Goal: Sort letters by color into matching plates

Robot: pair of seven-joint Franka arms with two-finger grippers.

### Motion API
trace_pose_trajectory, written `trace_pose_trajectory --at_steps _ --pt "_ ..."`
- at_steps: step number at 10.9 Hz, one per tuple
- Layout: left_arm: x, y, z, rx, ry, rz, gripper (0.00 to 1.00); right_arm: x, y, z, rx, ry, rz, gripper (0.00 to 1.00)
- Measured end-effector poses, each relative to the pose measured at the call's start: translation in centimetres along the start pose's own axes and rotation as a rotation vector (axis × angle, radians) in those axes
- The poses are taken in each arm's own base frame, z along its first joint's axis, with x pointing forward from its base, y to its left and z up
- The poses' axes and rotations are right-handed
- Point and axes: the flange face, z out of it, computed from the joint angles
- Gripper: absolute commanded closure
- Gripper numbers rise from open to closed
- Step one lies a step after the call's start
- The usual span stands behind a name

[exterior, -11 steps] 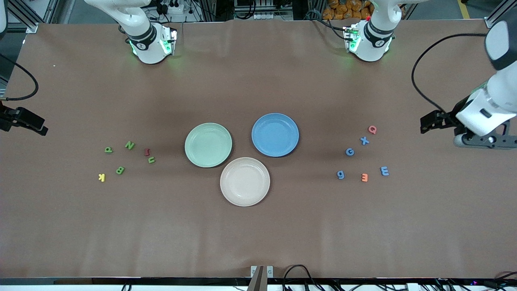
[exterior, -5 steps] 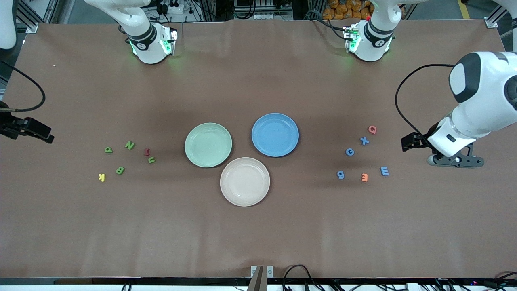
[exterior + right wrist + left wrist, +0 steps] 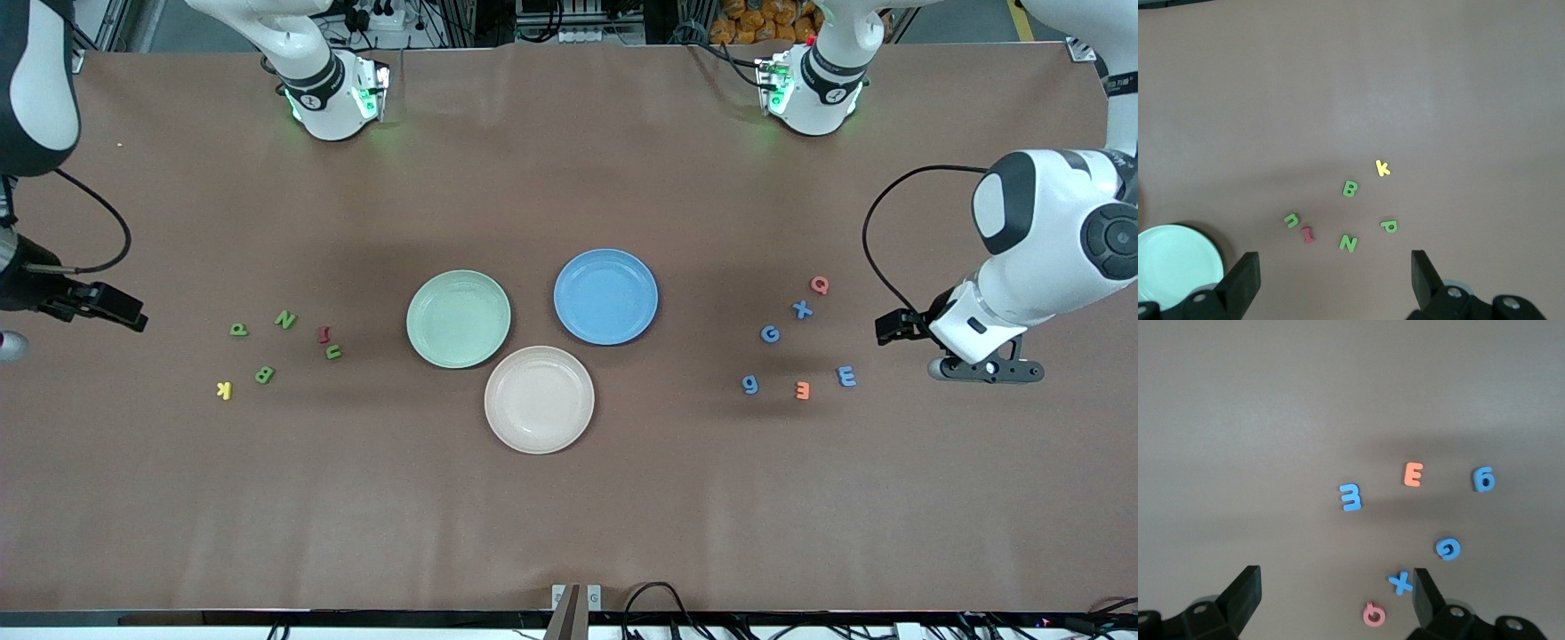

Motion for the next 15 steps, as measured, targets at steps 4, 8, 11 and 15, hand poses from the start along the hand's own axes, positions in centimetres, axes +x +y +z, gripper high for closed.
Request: trace_pose_trajectory --at_steps 4,8,11,15 --pt "0.9 -1.5 3.7 -0.005 0.014 -0.023 0.00 0.0 -0.7 4.9 0.101 0.010 0.169 0.00" --pt "1.5 -1.5 6.4 0.012 0.035 -0.002 0.00 0.1 -0.7 9.1 0.100 -0.047 0.336 0.00" --pt "1.0 -1.4 9.0 0.011 0.070 0.002 0.00 0.8 -0.9 13.7 0.115 -0.099 0.488 0.00" --pt "0.0 -1.1 12.5 0.006 0.101 0.005 0.00 1.2 1.5 18.4 0.134 -0.137 0.653 0.00"
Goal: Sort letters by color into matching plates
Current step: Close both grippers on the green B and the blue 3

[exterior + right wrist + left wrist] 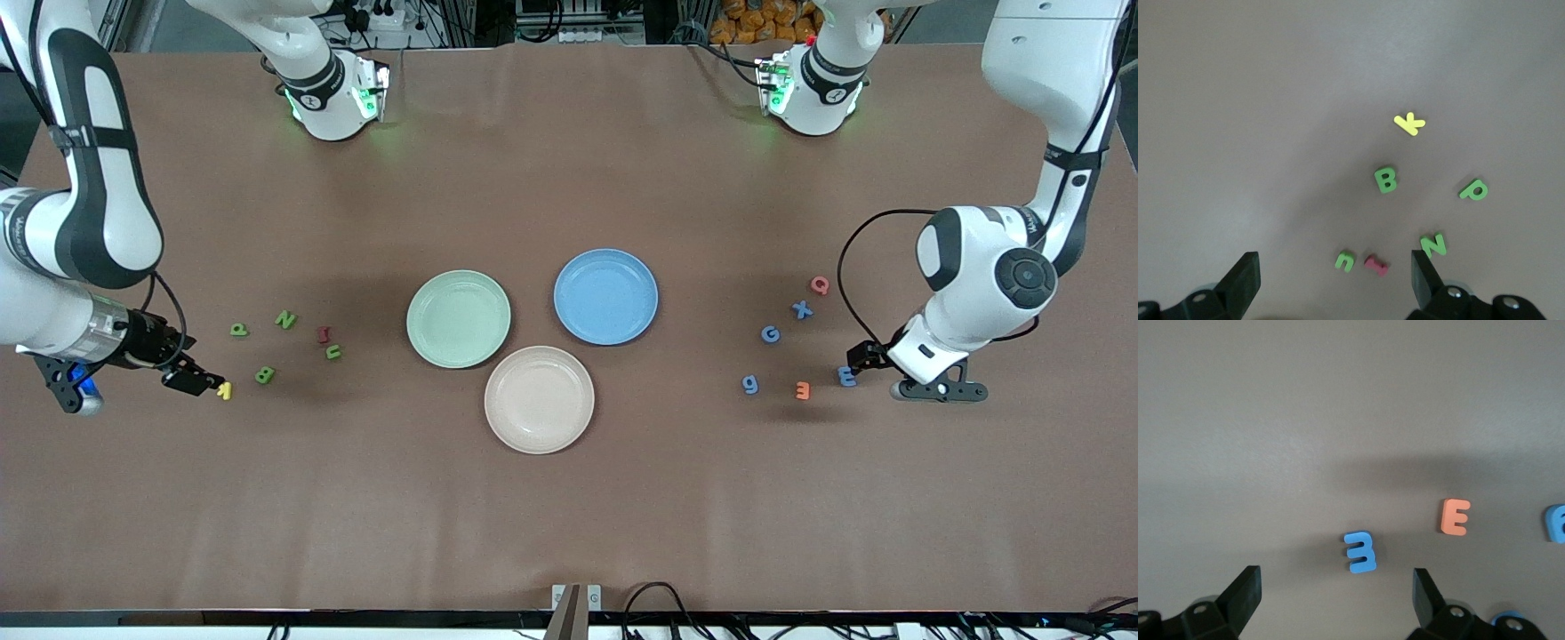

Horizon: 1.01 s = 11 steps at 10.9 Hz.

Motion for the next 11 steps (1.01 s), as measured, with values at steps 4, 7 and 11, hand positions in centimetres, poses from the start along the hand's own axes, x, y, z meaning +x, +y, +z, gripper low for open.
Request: trace_pose_trajectory --at_steps 4,7,11 --pt "-0.9 0.3 2.4 -0.005 -0.013 0.003 0.07 1.6 1.5 4.3 0.001 0.029 0.197 0.00" --pt "-1.0 0.4 3.6 -0.008 -0.010 0.004 0.08 2.2 1.5 7.2 0.003 0.049 0.271 0.00" --pt "-1.1 0.4 5.4 -0.011 0.013 0.002 0.16 2.9 2.1 12.2 -0.015 0.060 0.283 0.00"
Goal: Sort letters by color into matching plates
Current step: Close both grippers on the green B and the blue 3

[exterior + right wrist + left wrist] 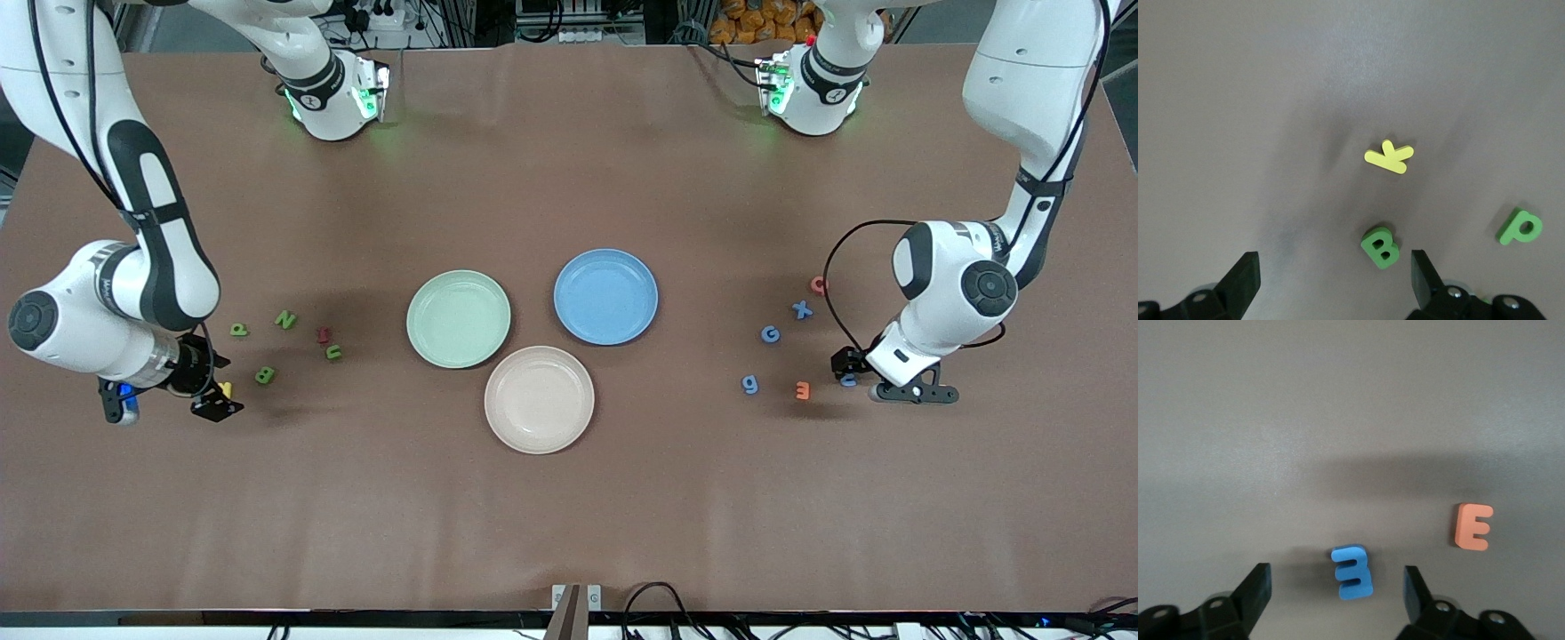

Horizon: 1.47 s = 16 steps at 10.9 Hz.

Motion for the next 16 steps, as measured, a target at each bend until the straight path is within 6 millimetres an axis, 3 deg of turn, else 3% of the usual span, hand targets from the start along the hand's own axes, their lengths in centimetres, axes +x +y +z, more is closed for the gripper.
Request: trace_pose_trajectory --at_steps 4,8,12,16 --pt "-0.3 0.0 1.7 -0.003 -0.002 -0.001 0.25 -1.6 0.5 3.5 -0.042 0.006 -0.106 0.00" --pt "-0.3 0.2 1.7 -0.004 -0.001 -0.029 0.32 -2.5 1.5 5.0 -0.082 -0.006 -0.311 0.00" --pt "-0.3 1.4 1.8 -0.006 -0.003 -0.088 0.36 -3.0 2.4 6.1 -0.111 0.015 -0.377 0.02" --pt "-0.3 1.1 1.9 -0.005 -0.004 -0.118 0.43 -3.1 2.9 6.6 -0.102 0.031 -0.385 0.30"
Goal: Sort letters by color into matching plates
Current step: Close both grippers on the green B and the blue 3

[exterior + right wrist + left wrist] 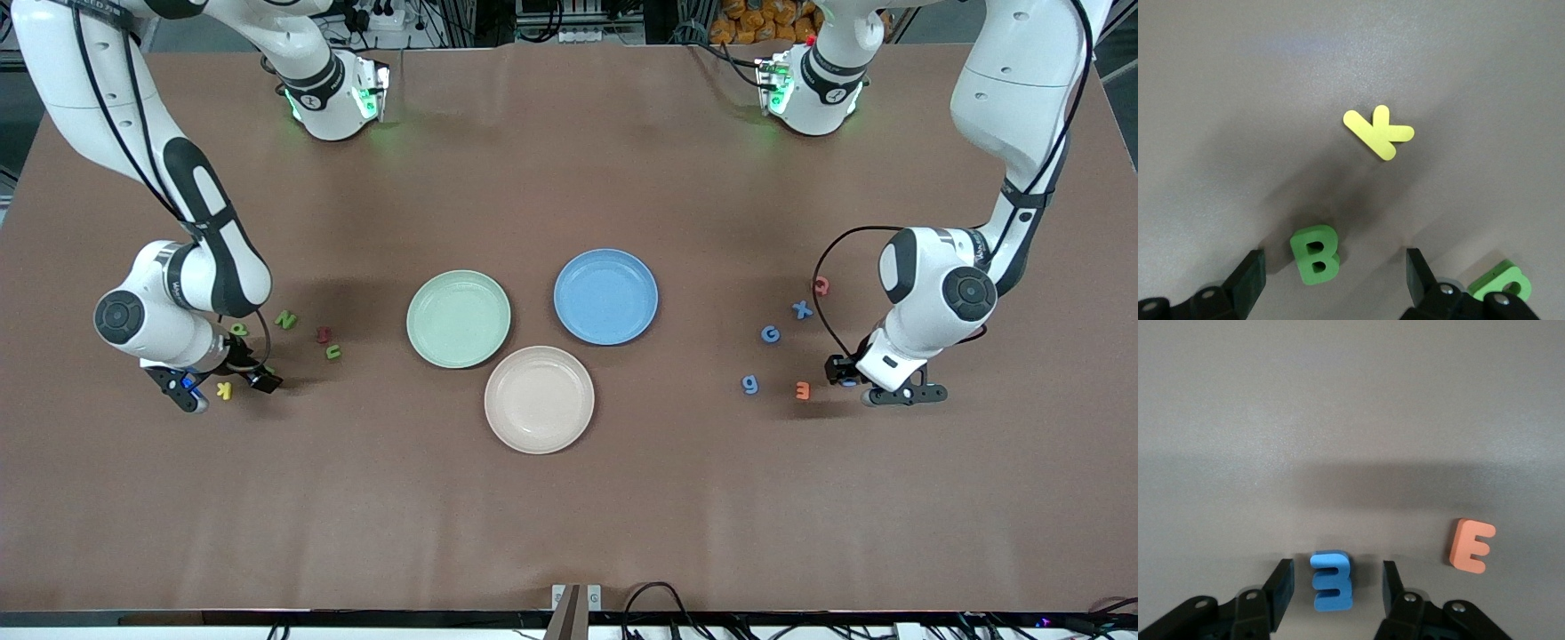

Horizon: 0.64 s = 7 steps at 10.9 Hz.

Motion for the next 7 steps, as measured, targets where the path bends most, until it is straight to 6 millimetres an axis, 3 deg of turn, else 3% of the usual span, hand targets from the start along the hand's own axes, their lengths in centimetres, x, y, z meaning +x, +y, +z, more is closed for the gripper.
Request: trace_pose_trajectory --at_steps 3,6,7 --pt "-0.07 -0.05 0.20 0.000 -0.003 -0.002 0.44 -0.01 -0.19 -0.18 0.005 0.007 -0.003 0.46" --pt "-0.18 -0.11 0.53 0.001 -0.009 -0.005 0.52 -0.03 -0.29 -0.29 0.014 0.023 -0.005 0.66" --pt "-0.20 -0.17 0.61 0.001 -0.010 -0.006 0.59 0.03 -0.21 -0.49 0.016 0.027 -0.003 0.70"
